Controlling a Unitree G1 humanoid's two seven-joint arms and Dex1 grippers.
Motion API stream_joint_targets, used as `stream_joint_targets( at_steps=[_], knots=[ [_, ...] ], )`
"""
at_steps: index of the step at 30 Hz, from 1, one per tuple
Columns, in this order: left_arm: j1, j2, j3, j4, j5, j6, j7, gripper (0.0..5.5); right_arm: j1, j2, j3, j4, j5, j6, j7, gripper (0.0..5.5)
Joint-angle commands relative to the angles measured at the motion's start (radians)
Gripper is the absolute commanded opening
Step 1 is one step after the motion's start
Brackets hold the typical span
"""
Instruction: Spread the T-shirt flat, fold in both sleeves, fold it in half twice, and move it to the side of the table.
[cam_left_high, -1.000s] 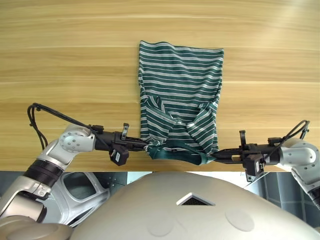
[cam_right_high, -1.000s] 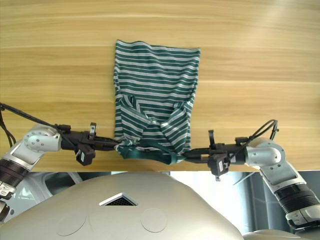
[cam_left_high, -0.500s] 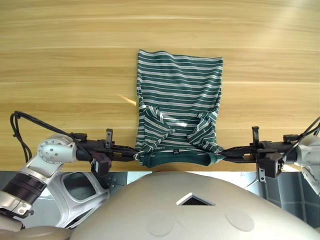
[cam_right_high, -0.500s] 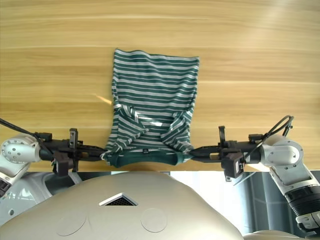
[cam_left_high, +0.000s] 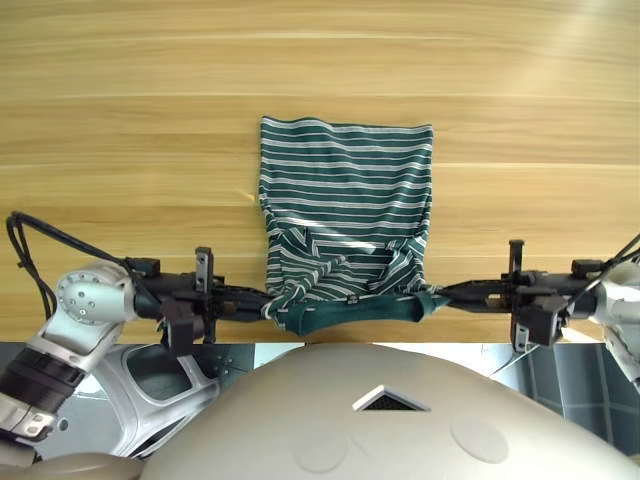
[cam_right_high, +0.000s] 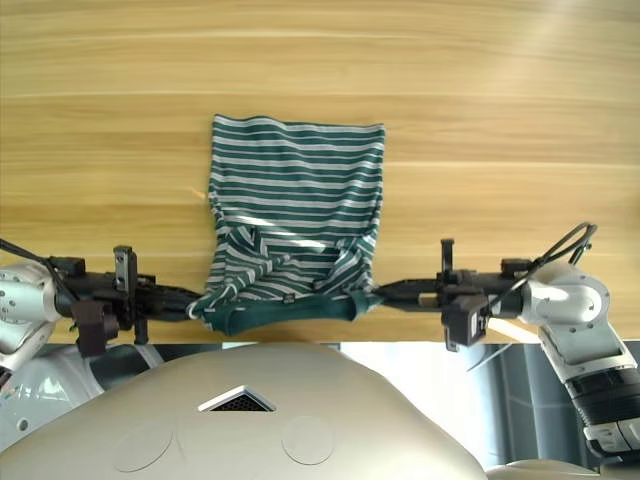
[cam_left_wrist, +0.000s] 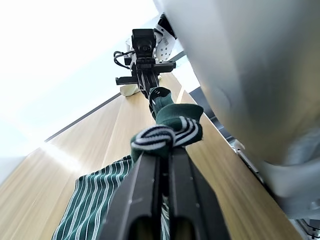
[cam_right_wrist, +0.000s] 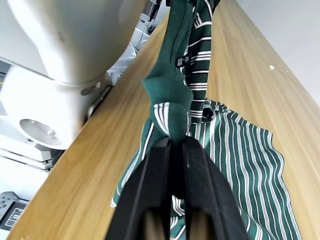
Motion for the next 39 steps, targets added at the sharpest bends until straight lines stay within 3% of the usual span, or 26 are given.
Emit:
stream_joint_targets(
  at_steps=[1,6,14,25,30,39],
  knots=[
    [-0.094,-0.101,0.063,0.075,0.019,0.049,0.043,0.0,-0.093,0.049,-0.068,0.021,0.004,0.062,-0.069,0.11],
    [-0.228,-0.242,0.13,0.212,0.043,0.124,0.089,0.0,-0.257,0.147,-0.114,0.081,-0.039,0.19,-0.197,0.1],
    [-0.402,-0.414,0.196,0.459,0.107,0.177,0.109,0.0,-0.489,0.316,-0.087,0.284,-0.232,0.341,-0.367,0.1],
    [-0.837,-0.623,0.283,1.195,0.305,0.188,0.245,0.0,-0.773,0.493,-0.011,0.735,-0.539,0.333,-0.62,0.09],
    [-0.921,-0.664,0.269,1.389,0.447,0.254,0.428,0.0,-0.88,0.562,0.022,0.956,-0.63,0.326,-0.74,0.09],
    [-0.901,-0.744,0.179,1.476,0.7,0.401,0.668,0.0,-0.964,0.659,0.072,1.22,-0.708,0.321,-0.833,0.09]
  ],
)
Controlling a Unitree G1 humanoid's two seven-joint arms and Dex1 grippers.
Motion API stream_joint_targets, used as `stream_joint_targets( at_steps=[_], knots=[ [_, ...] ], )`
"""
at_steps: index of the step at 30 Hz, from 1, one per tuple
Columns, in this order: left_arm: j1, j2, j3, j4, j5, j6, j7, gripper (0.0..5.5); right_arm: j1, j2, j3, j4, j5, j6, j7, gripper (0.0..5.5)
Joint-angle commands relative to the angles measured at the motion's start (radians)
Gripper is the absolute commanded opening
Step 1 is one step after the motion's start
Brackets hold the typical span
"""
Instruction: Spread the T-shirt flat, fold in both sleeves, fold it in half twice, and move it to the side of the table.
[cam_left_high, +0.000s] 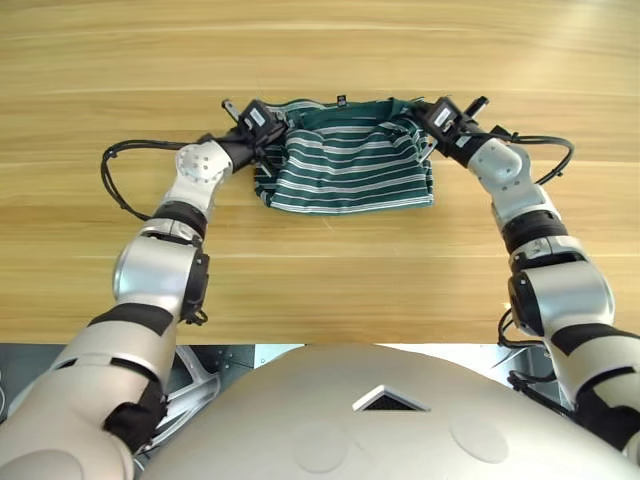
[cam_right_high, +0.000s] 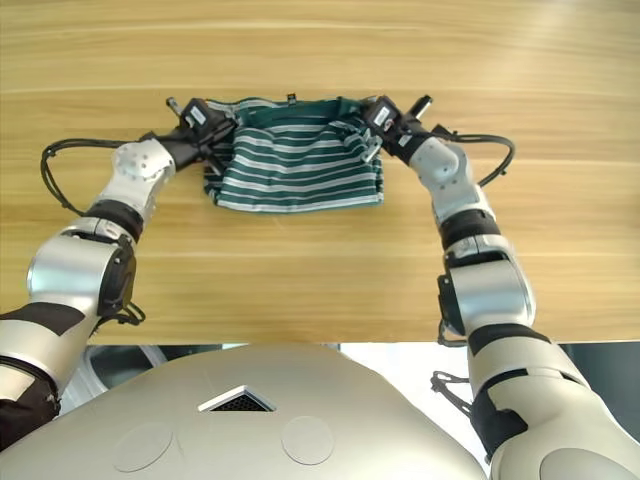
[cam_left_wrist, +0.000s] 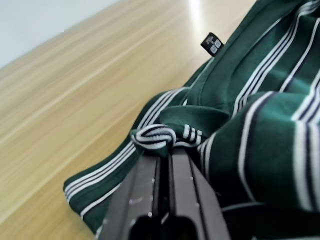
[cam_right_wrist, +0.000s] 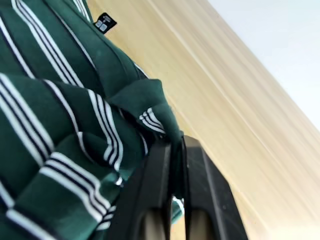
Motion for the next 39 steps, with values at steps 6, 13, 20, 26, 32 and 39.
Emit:
stream_joint_targets(
  at_steps=[6,13,20,26,32,39],
  knots=[
    [-0.015,-0.005,-0.027,0.038,0.135,0.113,0.158,0.36,-0.065,0.057,-0.03,0.176,0.009,0.072,-0.049,0.47],
    [-0.071,0.016,0.267,0.027,-0.112,0.168,0.039,1.65,-0.114,0.08,-0.339,0.206,0.336,0.187,0.162,1.92],
    [-0.179,0.021,0.769,0.016,-0.597,0.392,-0.14,2.78,-0.136,0.105,-0.539,0.228,0.517,0.315,0.243,3.51],
    [-0.143,-0.031,0.783,-0.079,-0.654,0.262,-0.584,2.06,-0.089,0.089,-0.567,0.135,0.54,0.114,0.41,4.62],
    [0.001,-0.117,0.524,-0.138,-0.37,-0.264,-0.627,0.84,-0.011,0.127,-0.308,0.009,0.229,-0.196,0.276,4.03],
    [0.029,-0.109,0.313,-0.086,-0.036,-0.399,-0.119,0.0,-0.024,0.141,-0.052,0.042,-0.118,-0.215,-0.104,2.44]
  ],
)
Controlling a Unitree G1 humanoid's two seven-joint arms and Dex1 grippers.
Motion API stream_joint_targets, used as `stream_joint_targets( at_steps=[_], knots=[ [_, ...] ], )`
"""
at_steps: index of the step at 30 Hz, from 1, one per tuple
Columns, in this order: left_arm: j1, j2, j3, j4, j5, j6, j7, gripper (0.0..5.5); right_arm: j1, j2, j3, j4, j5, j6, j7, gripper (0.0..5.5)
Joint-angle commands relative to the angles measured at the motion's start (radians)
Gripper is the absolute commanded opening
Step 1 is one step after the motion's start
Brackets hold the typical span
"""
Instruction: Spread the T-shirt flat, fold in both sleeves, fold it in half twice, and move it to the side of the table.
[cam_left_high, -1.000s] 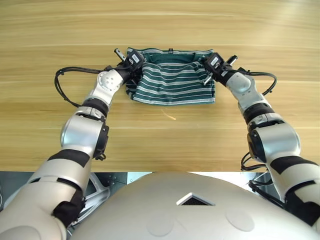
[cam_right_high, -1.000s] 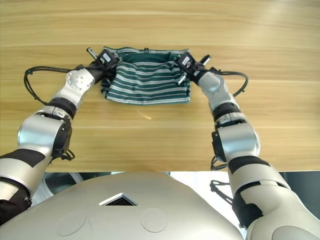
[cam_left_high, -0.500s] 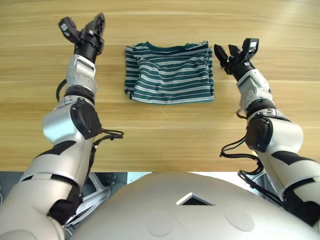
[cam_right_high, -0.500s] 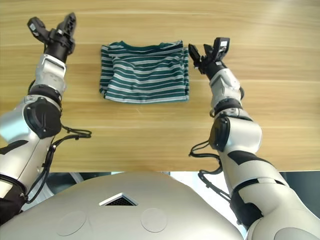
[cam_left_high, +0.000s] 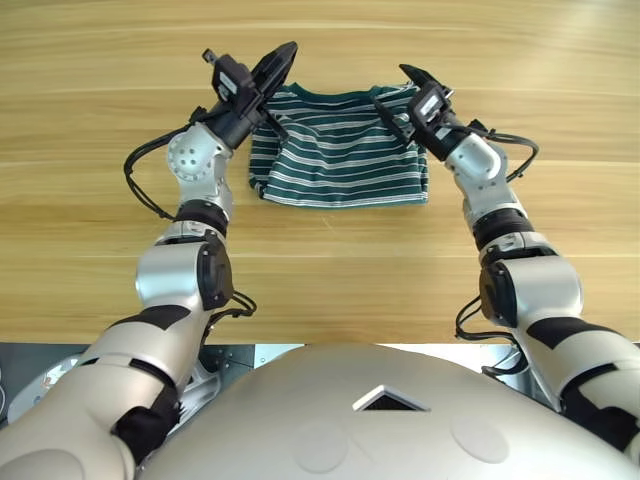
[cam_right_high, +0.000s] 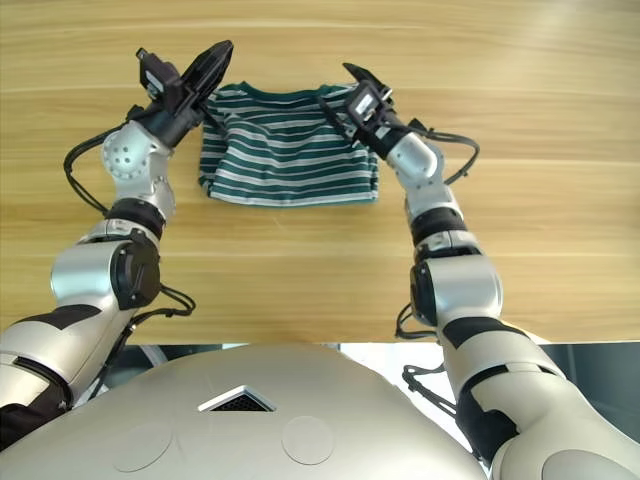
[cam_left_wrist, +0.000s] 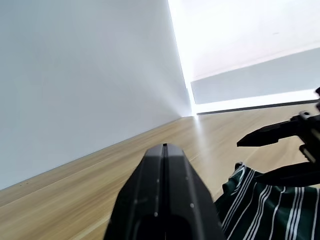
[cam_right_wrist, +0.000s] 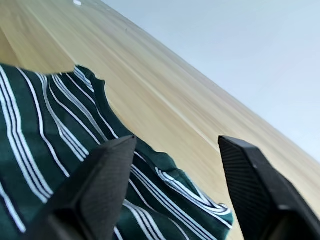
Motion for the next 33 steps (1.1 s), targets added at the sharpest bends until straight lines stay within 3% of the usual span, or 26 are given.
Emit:
stream_joint_targets(
  at_steps=[1,7,11,13,17,23,26,30,33],
  knots=[
    [0.017,0.01,-0.089,0.028,0.124,-0.001,0.209,0.0,-0.011,0.006,0.081,0.026,-0.091,0.009,-0.118,2.22],
    [0.042,-0.003,-0.23,0.036,0.277,-0.011,0.418,0.0,-0.018,0.006,0.139,0.06,-0.129,0.022,-0.196,1.15],
    [0.043,-0.124,-0.059,-0.004,-0.058,0.18,0.129,0.0,-0.013,0.007,0.145,0.063,-0.109,0.029,-0.196,0.47],
    [0.052,-0.155,-0.025,-0.051,-0.155,0.266,0.036,0.0,-0.011,0.012,0.147,0.067,-0.105,0.033,-0.197,0.12],
    [0.067,-0.171,-0.025,-0.133,-0.209,0.359,-0.003,0.0,-0.01,0.025,0.15,0.077,-0.097,0.044,-0.202,0.02],
    [0.075,-0.154,-0.024,-0.192,-0.221,0.493,0.07,0.0,-0.013,0.038,0.144,0.091,-0.089,0.06,-0.203,0.02],
    [0.112,-0.12,-0.097,-0.259,-0.096,0.441,0.181,0.0,-0.01,0.041,0.144,0.094,-0.089,0.066,-0.208,0.02],
    [0.151,-0.007,-0.326,-0.26,0.291,0.344,0.479,0.0,-0.007,0.045,0.139,0.092,-0.08,0.067,-0.208,0.02],
    [0.162,0.033,-0.431,-0.232,0.424,0.347,0.558,0.0,-0.007,0.048,0.137,0.092,-0.074,0.069,-0.213,0.02]
  ],
)
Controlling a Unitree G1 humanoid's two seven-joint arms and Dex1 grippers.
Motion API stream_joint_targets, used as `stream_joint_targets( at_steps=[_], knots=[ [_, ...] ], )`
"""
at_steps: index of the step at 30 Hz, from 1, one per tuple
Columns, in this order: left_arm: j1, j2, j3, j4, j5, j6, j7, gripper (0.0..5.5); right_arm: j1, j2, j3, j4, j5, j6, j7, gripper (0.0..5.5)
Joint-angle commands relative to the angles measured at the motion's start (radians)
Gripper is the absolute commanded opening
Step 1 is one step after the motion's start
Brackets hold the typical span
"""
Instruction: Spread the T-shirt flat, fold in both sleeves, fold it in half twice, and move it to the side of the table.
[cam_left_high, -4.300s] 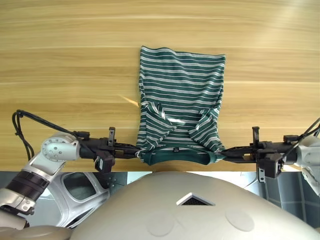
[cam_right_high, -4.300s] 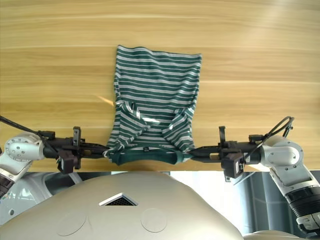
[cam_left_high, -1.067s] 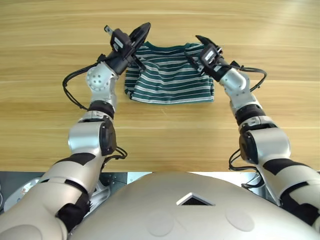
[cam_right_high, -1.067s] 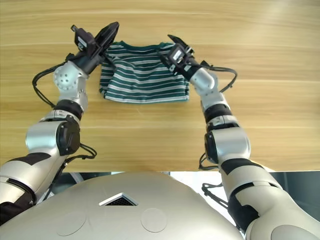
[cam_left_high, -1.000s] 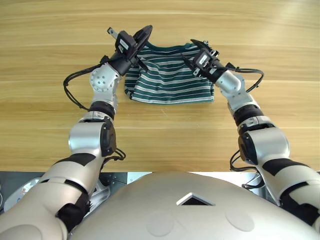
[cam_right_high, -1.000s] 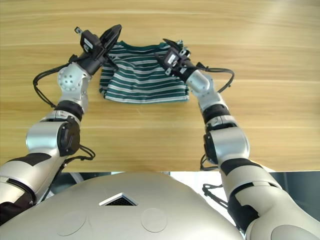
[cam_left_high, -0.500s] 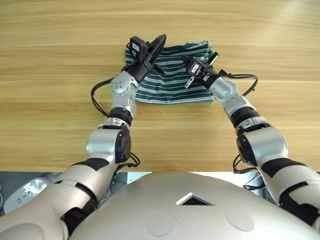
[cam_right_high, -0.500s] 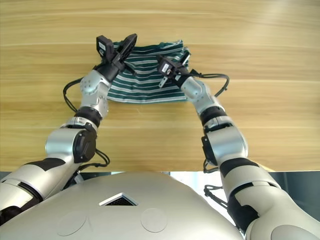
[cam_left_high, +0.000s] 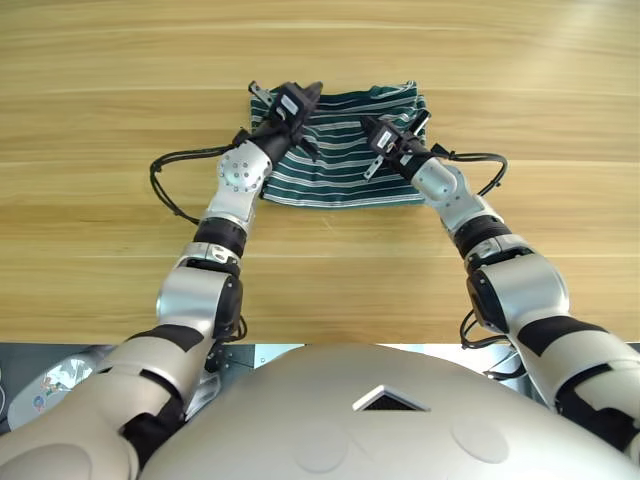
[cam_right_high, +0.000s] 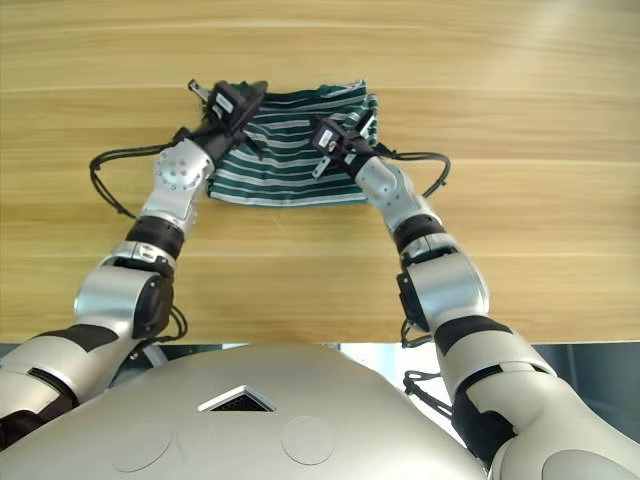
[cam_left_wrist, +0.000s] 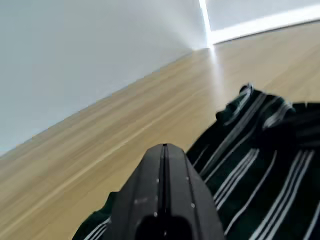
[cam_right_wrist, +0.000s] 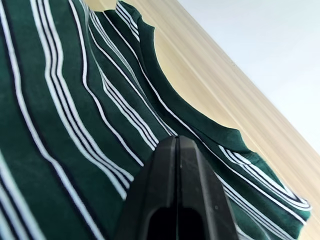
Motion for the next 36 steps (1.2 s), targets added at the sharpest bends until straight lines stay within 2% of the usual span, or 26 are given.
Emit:
stream_joint_targets(
  at_steps=[1,6,14,19,23,26,28,30,36],
  knots=[
    [0.025,0.048,-0.12,0.024,0.14,-0.009,0.075,0.0,-0.005,0.005,-0.007,0.005,0.019,0.014,-0.013,0.02],
    [0.04,0.094,-0.215,0.033,0.202,-0.034,0.085,0.0,-0.019,0.01,-0.037,0.022,0.054,0.062,-0.041,0.02],
    [0.001,0.075,-0.12,0.11,0.023,-0.049,0.057,0.0,-0.036,0.013,-0.14,0.09,0.148,0.251,-0.06,0.02],
    [-0.008,0.08,-0.076,0.137,-0.034,-0.069,0.054,0.0,0.02,-0.006,-0.121,0.138,0.118,0.359,-0.08,0.02],
    [0.003,0.101,-0.027,0.138,-0.095,-0.104,0.022,0.0,0.103,-0.027,-0.066,0.118,0.094,0.281,0.086,0.02],
    [0.014,0.133,-0.02,0.121,-0.111,-0.167,-0.022,0.0,0.245,-0.089,0.056,0.002,0.06,0.002,0.329,0.02],
    [0.044,0.174,-0.055,0.077,-0.102,-0.282,-0.109,0.0,0.323,-0.139,0.099,-0.102,0.099,-0.117,0.46,0.02],
    [0.057,0.195,-0.073,0.054,-0.1,-0.348,-0.162,0.0,0.37,-0.172,0.112,-0.187,0.142,-0.159,0.531,0.02],
    [0.031,0.223,-0.063,0.081,-0.09,-0.354,-0.155,0.0,0.519,-0.271,0.134,-0.511,0.298,-0.151,0.688,0.02]
  ],
)
